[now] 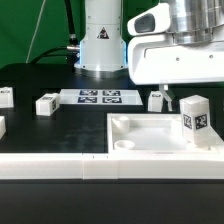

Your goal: Assemble one leg

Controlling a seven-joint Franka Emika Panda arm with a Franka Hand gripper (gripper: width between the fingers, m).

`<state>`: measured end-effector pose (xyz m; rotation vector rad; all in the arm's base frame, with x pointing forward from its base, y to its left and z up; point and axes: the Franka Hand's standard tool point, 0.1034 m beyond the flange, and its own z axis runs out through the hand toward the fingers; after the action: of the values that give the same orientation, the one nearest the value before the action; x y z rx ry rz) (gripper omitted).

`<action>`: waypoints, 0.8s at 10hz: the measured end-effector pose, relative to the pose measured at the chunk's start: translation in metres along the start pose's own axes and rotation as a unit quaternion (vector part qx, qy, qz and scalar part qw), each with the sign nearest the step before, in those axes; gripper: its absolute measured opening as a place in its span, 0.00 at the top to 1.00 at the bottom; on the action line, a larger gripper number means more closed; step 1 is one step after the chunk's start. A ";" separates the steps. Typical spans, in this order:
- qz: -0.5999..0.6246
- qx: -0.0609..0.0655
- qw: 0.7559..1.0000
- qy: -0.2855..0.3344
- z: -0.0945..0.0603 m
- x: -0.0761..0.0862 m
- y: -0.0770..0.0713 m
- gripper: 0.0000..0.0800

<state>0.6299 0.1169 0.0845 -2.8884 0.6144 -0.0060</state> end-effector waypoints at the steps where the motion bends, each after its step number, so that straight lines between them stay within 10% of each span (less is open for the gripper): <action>1: -0.079 -0.001 0.997 0.000 0.000 0.001 0.002 0.19; 8: -0.301 -0.015 0.953 0.000 0.000 0.001 0.004 0.30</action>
Offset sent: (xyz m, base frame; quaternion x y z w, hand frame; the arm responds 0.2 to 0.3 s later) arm 0.0037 0.0045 0.0014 -0.0040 0.0107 -0.2033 0.9790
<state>0.6295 0.1130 0.0837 -2.9781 -0.2878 -0.0801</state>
